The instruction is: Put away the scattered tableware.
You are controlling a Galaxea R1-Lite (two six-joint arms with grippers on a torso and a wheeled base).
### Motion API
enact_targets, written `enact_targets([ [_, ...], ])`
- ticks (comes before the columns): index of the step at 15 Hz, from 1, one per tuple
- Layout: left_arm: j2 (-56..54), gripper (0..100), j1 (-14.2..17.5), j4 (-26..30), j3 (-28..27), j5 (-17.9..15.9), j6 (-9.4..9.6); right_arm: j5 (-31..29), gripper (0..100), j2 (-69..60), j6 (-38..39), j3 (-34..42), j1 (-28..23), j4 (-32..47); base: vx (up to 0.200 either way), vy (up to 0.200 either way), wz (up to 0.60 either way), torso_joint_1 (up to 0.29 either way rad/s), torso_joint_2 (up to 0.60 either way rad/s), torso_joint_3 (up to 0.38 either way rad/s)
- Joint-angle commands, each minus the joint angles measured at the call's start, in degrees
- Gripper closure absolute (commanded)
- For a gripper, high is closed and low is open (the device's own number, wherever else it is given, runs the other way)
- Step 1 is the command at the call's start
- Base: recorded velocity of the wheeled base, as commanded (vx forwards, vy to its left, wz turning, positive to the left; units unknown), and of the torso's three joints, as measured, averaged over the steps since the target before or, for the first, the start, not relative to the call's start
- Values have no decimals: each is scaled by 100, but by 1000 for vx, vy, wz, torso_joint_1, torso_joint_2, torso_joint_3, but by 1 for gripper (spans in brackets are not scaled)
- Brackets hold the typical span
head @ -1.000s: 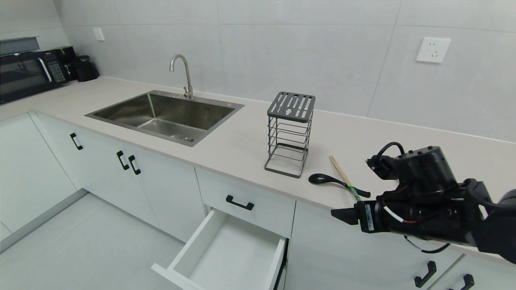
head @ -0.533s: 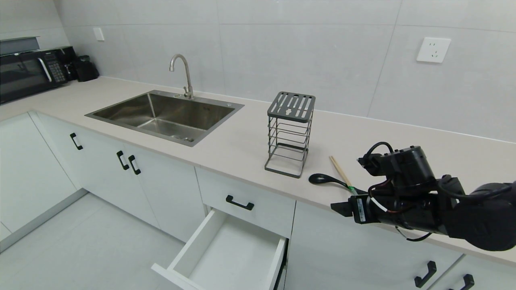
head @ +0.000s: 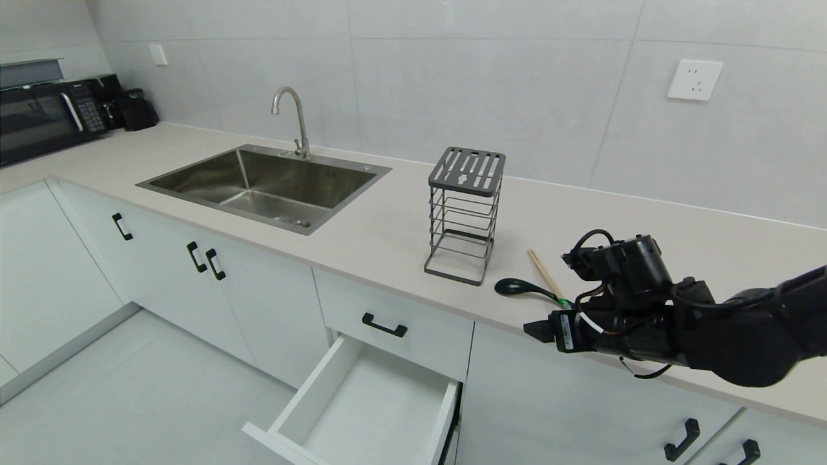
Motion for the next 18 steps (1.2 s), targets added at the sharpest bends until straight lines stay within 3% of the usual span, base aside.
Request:
enact_targets([
  [1,0,0,2,-1,0,1,-6,-9,0,148,6,-66,-39,1,0,0,0,0,0,0],
  [4,9,0,2,-1,0,1,2,-17,0,271,6,-172,-74,1,0,0,0,0,0,0],
  [5,9,0,2,-1,0,1,-6,-17,100,367,15,-286,-118,1,0,0,0,0,0,0],
  [14,9,0,2,-1,0,1,-6,-228,100,578,32,-585,-619,-8,0,0,0,0,0,0],
  [18,9,0,2,-1,0,1,-6,-176,100,-362,67,-532,-698,1,0,0,0,0,0,0],
])
